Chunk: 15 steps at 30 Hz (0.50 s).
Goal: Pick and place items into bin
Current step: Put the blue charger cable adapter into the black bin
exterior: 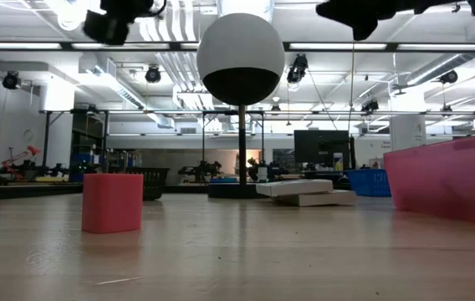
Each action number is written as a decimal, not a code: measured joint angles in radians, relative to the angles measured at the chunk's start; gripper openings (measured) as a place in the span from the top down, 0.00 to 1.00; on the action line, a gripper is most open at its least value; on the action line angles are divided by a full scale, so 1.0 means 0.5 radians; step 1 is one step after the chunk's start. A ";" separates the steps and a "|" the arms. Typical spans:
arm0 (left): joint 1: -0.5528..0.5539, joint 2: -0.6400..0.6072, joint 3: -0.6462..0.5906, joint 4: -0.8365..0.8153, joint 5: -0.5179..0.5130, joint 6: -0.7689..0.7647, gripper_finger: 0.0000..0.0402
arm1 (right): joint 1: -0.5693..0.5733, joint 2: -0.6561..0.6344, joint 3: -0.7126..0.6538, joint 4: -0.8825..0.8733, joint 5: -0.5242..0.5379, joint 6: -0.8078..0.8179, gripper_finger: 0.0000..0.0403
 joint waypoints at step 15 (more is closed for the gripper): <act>-0.378 0.405 -0.005 -0.766 -0.261 -0.603 0.60 | -0.065 0.016 0.000 -0.017 0.383 0.002 0.54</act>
